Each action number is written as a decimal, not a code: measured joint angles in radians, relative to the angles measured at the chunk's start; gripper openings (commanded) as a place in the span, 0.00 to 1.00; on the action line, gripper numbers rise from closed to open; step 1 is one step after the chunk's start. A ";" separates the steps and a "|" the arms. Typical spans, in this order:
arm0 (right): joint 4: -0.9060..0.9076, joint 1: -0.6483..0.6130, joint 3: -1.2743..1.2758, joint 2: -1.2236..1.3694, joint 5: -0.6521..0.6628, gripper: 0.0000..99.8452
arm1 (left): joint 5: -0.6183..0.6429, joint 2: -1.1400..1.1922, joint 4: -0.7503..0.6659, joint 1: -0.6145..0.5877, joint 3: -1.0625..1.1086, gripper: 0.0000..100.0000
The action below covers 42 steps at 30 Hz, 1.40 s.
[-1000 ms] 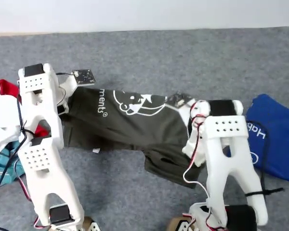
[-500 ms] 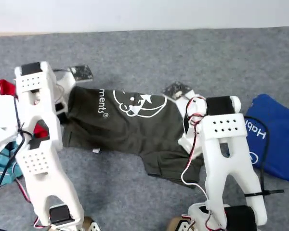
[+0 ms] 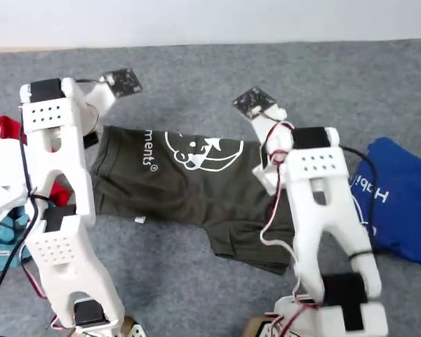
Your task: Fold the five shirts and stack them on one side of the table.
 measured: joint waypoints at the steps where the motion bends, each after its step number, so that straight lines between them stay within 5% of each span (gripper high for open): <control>1: -0.049 0.009 0.000 0.031 0.000 0.03 | 0.064 0.011 -0.041 0.000 0.000 0.01; 7: -0.269 0.026 0.000 0.183 -0.002 0.02 | 0.362 0.126 -0.215 0.000 0.000 0.01; 16: -0.336 0.155 -0.235 0.493 -0.002 0.02 | 0.391 0.250 -0.245 0.014 0.000 0.01; 29: 0.038 0.140 -0.789 0.655 -0.002 0.02 | 0.396 0.189 -0.222 0.015 -0.021 0.01; 42: 0.433 0.127 -0.908 0.528 -0.002 0.02 | 0.396 -0.026 -0.003 0.155 -0.021 0.01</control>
